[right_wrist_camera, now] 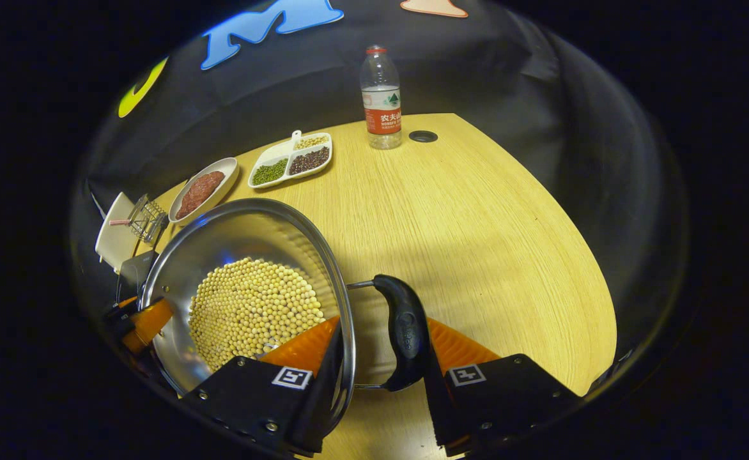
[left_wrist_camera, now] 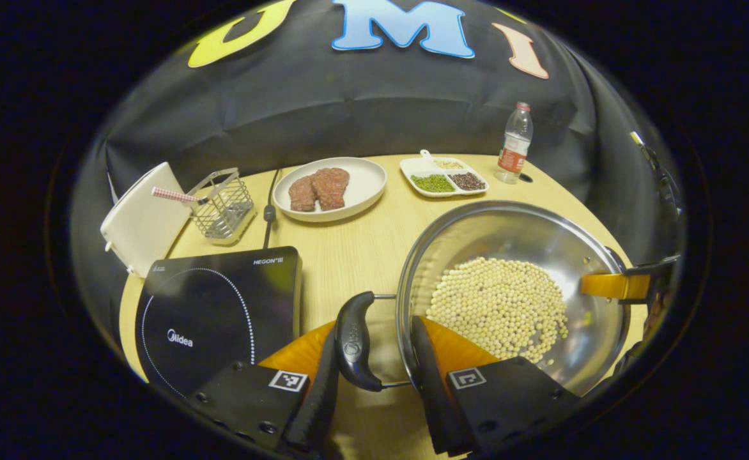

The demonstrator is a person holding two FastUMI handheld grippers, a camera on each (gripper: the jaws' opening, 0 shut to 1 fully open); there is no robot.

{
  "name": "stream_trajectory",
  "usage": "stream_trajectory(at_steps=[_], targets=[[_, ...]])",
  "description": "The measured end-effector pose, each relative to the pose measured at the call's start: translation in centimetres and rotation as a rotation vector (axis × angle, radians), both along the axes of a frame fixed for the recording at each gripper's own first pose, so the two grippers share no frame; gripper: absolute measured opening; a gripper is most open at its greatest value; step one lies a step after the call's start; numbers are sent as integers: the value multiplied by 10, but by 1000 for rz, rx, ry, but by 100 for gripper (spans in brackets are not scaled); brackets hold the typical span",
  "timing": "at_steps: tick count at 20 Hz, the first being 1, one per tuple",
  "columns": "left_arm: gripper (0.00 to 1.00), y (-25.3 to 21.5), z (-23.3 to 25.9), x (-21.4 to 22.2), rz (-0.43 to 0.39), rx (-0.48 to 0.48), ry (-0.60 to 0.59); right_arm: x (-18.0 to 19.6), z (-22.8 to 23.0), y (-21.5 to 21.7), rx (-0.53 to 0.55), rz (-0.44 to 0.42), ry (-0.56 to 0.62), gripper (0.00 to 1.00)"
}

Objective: First push the handle of the pot to place it horizontally, then grasp the pot with both hands and set it on the induction cooktop.

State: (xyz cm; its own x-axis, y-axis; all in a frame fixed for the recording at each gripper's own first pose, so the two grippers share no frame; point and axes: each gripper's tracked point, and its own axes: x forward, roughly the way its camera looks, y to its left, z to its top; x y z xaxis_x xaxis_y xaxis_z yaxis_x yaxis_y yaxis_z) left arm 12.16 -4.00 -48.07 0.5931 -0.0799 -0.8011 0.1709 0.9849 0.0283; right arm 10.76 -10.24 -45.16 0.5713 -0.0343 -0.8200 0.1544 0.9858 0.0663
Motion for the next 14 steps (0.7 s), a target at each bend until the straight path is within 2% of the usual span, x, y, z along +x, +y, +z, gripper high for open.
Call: stream_trajectory(at_steps=[2, 3, 4, 6, 7, 10, 11, 12, 14], targets=[[66, 0, 0, -1, 12, -5, 4, -1, 3, 1, -7, 10, 0, 63], [69, 1, 2, 0, 17, -6, 2, -2, 4, 3, -3, 9, 2, 63], [65, 0, 2, 1, 20, -5, -5, -3, 4, 4, 0, 8, 1, 63], [65, -2, 1, 5, 20, -1, -15, -6, 6, 5, -4, 9, 4, 63], [69, -2, 2, 6, 20, -1, -18, -7, 8, 5, -5, 8, 4, 63], [62, -1, 7, 7, 13, -3, -37, -8, 17, 7, -6, 5, -11, 63], [66, 1, 10, 8, 11, -4, -45, -9, 21, 7, -4, 2, -15, 63], [62, 1, 12, 9, 10, -6, -55, -9, 24, 9, 1, -4, -21, 63], [65, 3, 17, 11, 7, -11, -70, -12, 33, 11, 0, -6, -33, 63]])
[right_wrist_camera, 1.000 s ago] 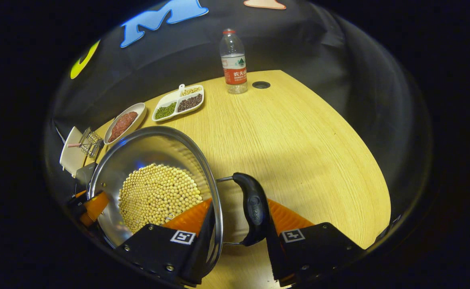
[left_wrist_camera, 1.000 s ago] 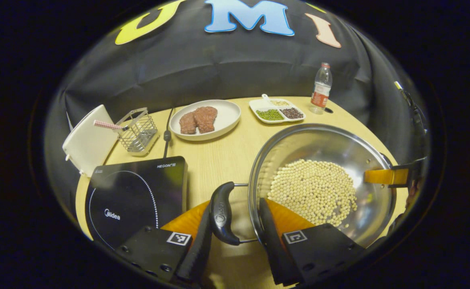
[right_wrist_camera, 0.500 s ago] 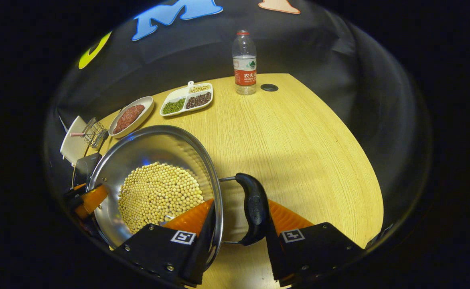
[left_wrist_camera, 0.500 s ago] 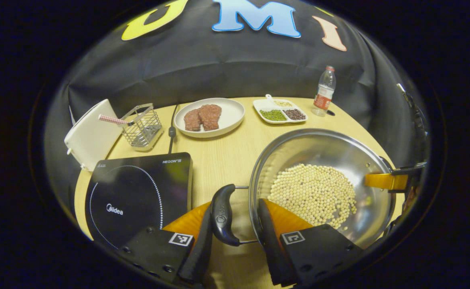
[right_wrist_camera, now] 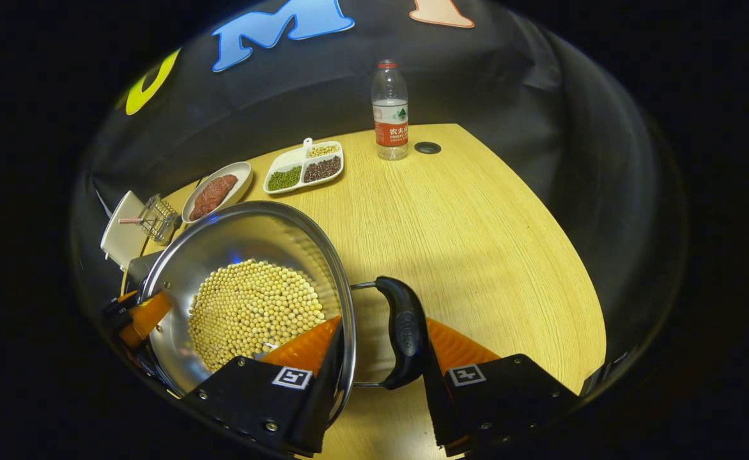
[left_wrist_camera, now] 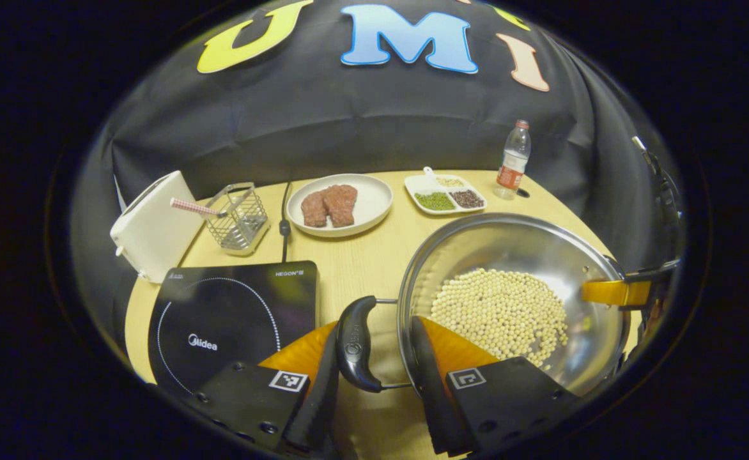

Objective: First push the handle of the pot to place it horizontally, then grasp the pot with both hands and set it on the induction cooktop.

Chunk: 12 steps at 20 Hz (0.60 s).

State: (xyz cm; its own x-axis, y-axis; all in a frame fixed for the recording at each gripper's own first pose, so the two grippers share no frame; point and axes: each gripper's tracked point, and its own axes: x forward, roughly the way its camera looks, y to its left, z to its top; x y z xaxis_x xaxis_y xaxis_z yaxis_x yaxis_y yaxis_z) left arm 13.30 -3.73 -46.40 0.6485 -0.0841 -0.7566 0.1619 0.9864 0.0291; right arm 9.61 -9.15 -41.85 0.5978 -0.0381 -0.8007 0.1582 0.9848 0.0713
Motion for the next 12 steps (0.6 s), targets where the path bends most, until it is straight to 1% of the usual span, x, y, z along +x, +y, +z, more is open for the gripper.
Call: stream_trajectory(at_steps=[1, 5, 8, 9, 10, 11, 12], targets=[[62, 1, 2, 2, 0, -3, -7, -1, 5, 1, -4, 2, -7, 63], [62, 6, 10, 5, 4, -7, -30, -1, 19, 14, -26, 17, -29, 63], [62, 13, 17, 8, 4, 2, -54, 0, 29, 29, -23, 23, -44, 63], [65, 15, 21, 8, 4, 4, -61, 0, 32, 34, -22, 25, -46, 63], [65, 18, 23, 8, 5, 6, -66, 1, 34, 40, -22, 26, -50, 63], [62, 20, 25, 9, 6, 7, -71, 2, 36, 45, -23, 29, -56, 63], [65, 24, 30, 8, 8, 8, -75, 3, 39, 50, -24, 33, -59, 63]])
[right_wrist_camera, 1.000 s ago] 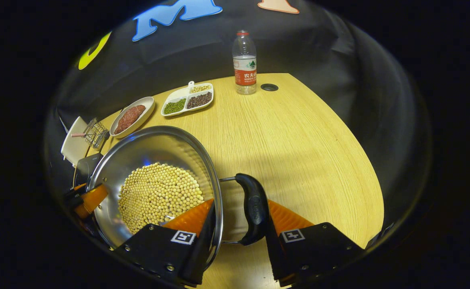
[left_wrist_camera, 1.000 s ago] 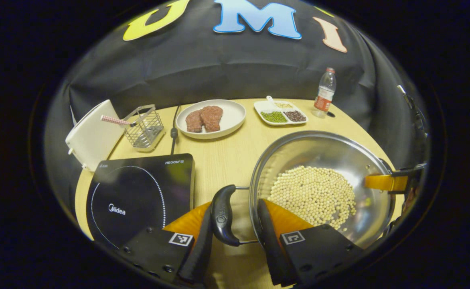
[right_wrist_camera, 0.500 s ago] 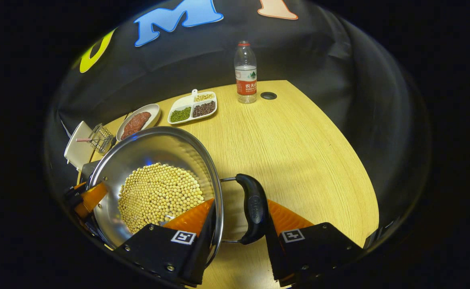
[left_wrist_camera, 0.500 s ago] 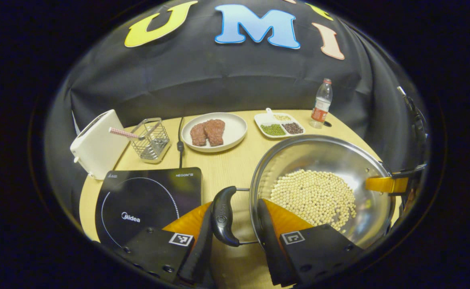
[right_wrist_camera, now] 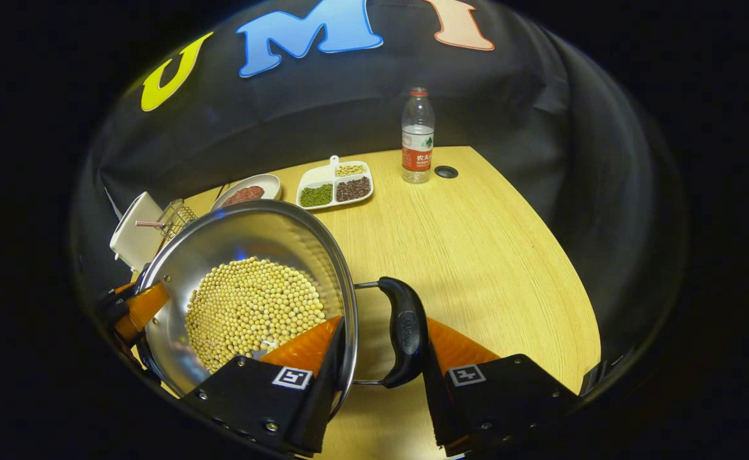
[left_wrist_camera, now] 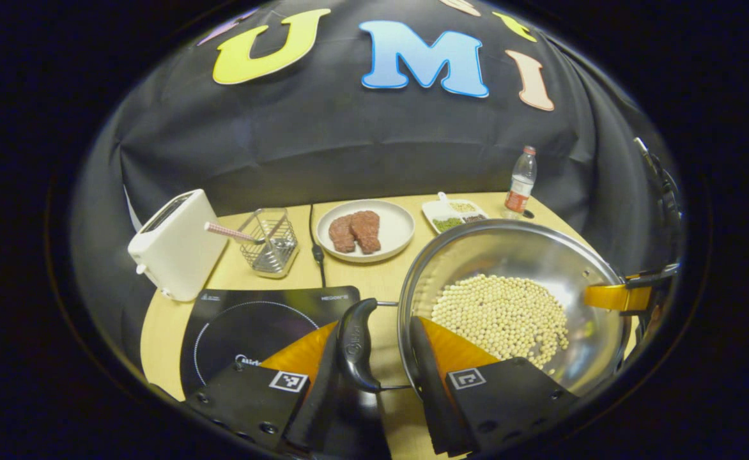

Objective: First push the handle of the pot to place it horizontally, then grasp the pot with both hands and set it on the induction cooktop.

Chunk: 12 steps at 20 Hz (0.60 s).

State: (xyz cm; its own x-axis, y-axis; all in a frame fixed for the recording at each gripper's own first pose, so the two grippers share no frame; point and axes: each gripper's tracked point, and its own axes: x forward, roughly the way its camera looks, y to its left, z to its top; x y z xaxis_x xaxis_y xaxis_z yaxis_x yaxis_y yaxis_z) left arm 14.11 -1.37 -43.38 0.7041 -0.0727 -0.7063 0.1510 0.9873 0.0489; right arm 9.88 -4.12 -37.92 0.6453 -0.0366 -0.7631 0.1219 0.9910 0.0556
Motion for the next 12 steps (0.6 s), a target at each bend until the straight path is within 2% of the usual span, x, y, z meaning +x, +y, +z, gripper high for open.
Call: stream_trajectory(at_steps=[2, 3, 4, 12], targets=[[62, 5, 7, -2, 8, 4, -11, 2, 5, 11, -2, 9, -7, 63], [65, 8, 11, -3, 14, 7, -16, 3, 8, 18, -1, 14, -12, 63], [62, 12, 16, -3, 20, 11, -23, 4, 9, 25, 0, 23, -14, 63], [65, 26, 45, -12, 79, 27, -43, 11, 14, 87, -2, 84, -20, 63]])
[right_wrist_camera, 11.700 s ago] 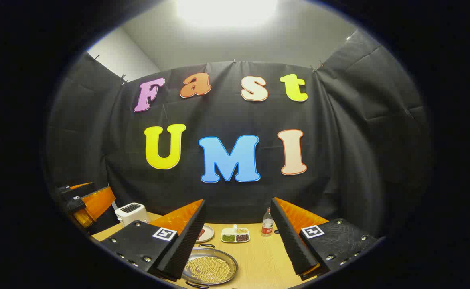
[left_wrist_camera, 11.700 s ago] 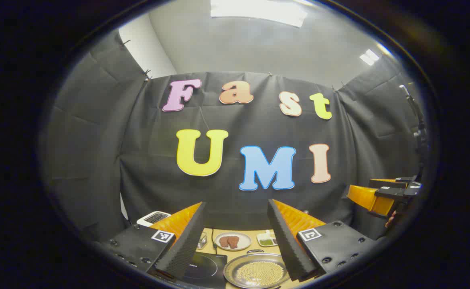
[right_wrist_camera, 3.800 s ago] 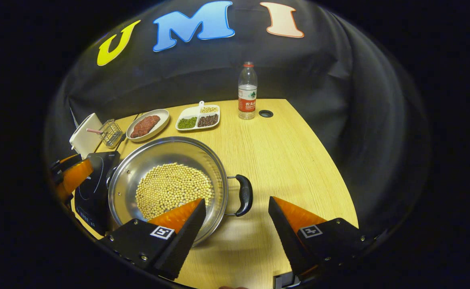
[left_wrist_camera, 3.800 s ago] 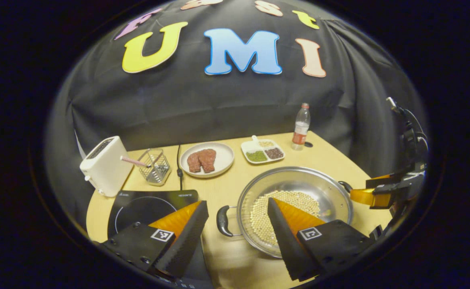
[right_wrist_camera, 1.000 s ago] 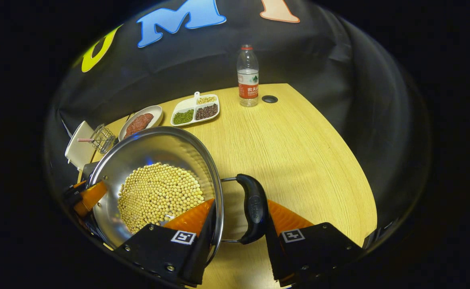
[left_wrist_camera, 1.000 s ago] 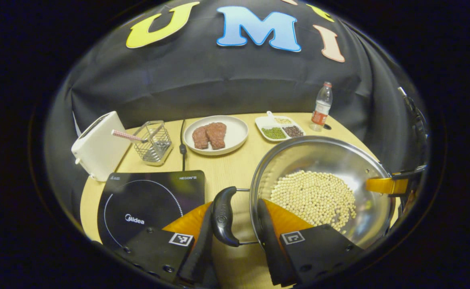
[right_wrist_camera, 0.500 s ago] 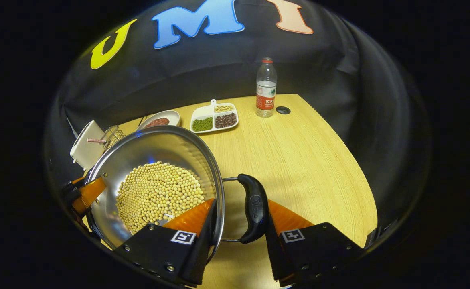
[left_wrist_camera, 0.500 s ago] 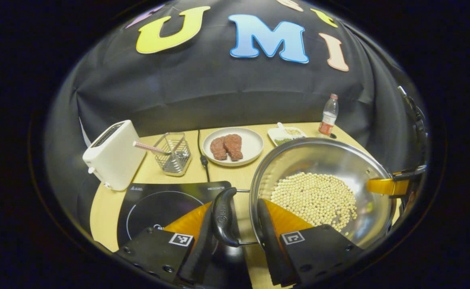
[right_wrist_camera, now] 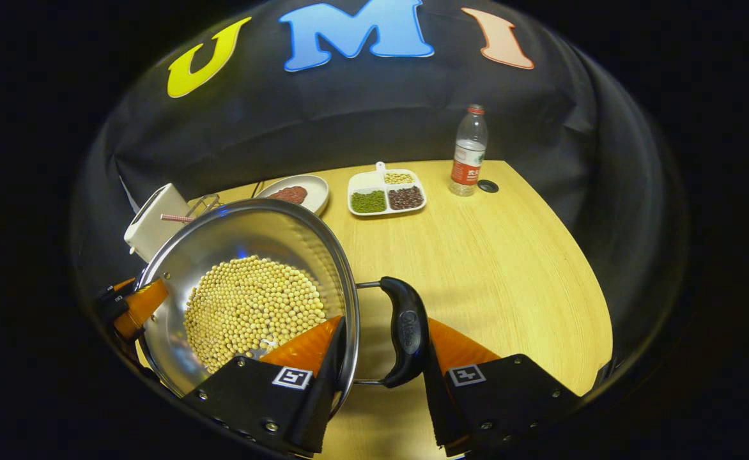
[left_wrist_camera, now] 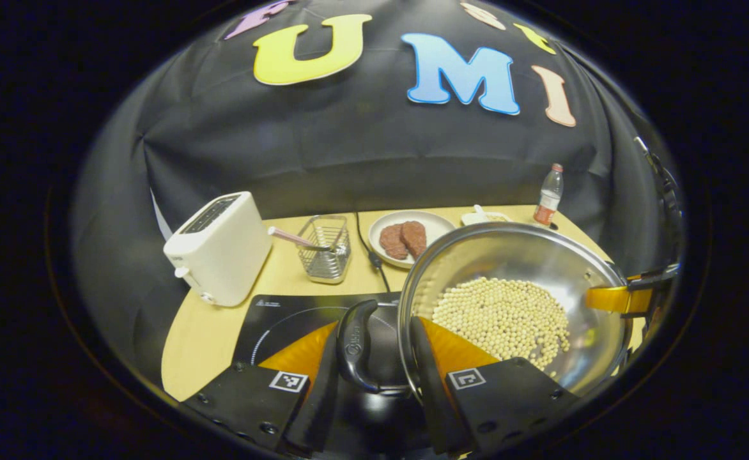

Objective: First push the handle of the pot to place it horizontally, then grasp the pot with both hands and set it on the induction cooktop.

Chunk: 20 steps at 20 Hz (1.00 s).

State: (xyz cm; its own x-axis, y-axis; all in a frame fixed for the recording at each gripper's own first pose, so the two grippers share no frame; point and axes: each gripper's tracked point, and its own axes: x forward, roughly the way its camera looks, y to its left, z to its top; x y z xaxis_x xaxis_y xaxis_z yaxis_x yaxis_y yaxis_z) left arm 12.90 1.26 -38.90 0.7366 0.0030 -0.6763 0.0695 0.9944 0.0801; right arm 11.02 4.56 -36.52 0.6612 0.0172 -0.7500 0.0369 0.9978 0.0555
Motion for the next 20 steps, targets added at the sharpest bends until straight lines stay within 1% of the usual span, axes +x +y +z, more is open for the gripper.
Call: stream_trajectory(at_steps=[10, 15, 16, 17, 18, 20], targets=[[65, -6, -3, -6, 70, 7, -6, 8, -1, 73, -8, 67, 6, 63], [65, -7, 0, -5, 87, 16, -5, 11, -6, 105, -13, 88, 9, 63], [65, -7, 2, -5, 87, 21, -7, 10, -7, 111, -9, 89, 11, 63], [62, -8, 2, -5, 86, 24, -8, 11, -8, 117, -6, 88, 12, 63], [65, -7, 2, -5, 85, 26, -9, 11, -9, 120, -4, 88, 12, 63], [65, -8, 3, -5, 87, 30, -9, 10, -10, 132, -4, 88, 15, 63]])
